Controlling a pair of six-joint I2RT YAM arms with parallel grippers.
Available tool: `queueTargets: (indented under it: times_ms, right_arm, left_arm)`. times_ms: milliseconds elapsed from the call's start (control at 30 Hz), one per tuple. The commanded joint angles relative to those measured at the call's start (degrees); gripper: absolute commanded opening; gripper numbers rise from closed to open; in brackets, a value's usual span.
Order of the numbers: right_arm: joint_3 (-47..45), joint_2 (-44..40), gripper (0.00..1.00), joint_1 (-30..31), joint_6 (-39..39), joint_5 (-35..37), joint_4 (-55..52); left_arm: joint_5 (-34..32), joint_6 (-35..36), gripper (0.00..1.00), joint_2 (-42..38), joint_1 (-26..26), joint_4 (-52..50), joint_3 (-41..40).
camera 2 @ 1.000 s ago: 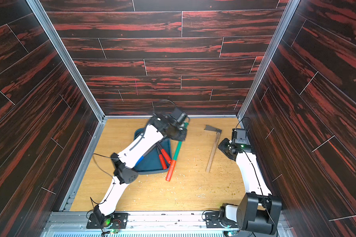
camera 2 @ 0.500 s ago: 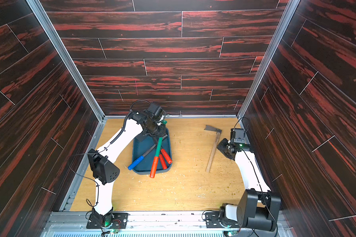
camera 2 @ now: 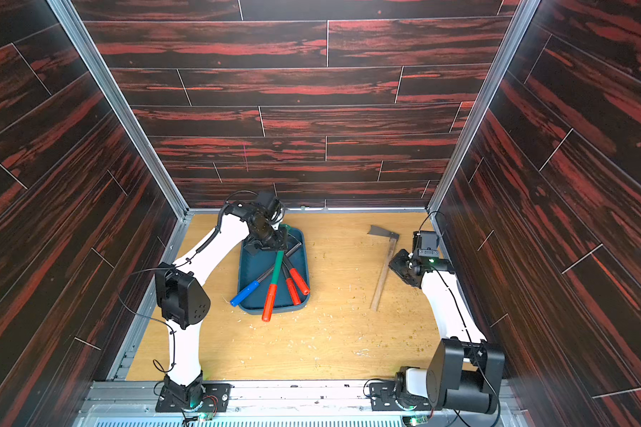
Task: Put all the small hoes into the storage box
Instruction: Place the hoe in the storage box.
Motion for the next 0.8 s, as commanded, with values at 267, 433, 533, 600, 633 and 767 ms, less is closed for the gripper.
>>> queueTargets:
  times_ms: [267,433,533,600,633,767]
  right_arm:
    - [0.5,1.0,0.42,0.8,0.7,0.0,0.1]
    - [0.7,1.4,0.42,0.9,0.5,0.0,0.0]
    - [0.5,1.5,0.42,0.9,0.5,0.0,0.2]
    - [0.5,1.7,0.42,0.9,0.5,-0.2,0.0]
    - [0.4,1.7,0.42,0.9,0.3,-0.3,0.1]
    - [0.2,1.7,0.42,1.0,0.2,-0.4,0.2]
  left_arm:
    - [6.7,0.1,0.0,1.2,3.0,5.4,-1.4]
    - [6.7,-3.9,0.0,-1.1,5.0,11.3,-7.1]
    - [5.1,-7.1,0.0,-3.6,5.7,15.8,-11.1]
    - [4.8,-9.0,0.0,-4.9,5.7,18.4,-12.9]
    - [4.7,-9.9,0.0,-5.2,5.7,19.2,-13.3]
    - [3.7,-12.3,0.0,-5.9,5.7,22.6,-15.5]
